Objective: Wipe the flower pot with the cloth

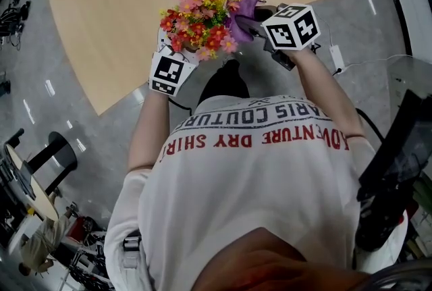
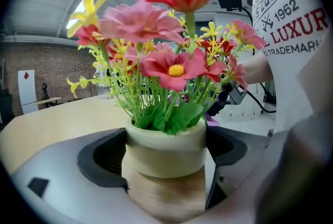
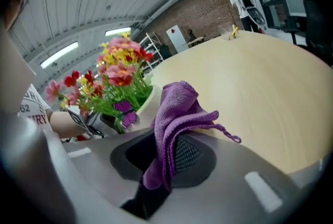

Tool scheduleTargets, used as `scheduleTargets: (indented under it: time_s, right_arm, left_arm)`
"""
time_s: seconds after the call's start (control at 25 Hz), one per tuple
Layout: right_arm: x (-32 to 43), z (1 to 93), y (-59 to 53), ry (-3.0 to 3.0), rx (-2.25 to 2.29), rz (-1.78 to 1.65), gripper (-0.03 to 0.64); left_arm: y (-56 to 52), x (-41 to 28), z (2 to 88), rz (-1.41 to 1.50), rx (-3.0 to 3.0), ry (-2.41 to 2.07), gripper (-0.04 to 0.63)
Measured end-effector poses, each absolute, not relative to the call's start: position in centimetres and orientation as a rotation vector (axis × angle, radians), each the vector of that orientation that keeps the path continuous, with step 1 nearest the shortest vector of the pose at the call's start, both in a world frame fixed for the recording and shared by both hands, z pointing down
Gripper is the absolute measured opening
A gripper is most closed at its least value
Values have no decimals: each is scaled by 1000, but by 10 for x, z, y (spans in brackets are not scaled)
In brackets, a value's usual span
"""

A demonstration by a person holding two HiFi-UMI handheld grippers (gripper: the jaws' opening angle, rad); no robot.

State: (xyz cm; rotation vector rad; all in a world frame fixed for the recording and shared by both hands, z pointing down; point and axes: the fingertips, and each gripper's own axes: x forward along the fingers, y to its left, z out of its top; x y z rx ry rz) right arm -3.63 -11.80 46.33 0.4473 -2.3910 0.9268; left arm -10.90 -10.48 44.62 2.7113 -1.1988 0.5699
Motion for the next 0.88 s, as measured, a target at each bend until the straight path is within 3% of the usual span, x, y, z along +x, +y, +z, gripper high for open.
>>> scheduleTargets:
  time_s: [0.44, 0.88]
  right_arm:
    - [-27, 484, -118, -2280, 460, 874, 46]
    - [37, 456, -95, -2413, 733, 955, 46]
  left_arm:
    - [-106, -107, 452, 575, 2705, -1208, 494]
    - [-78, -108, 432, 396, 2451, -1677, 495]
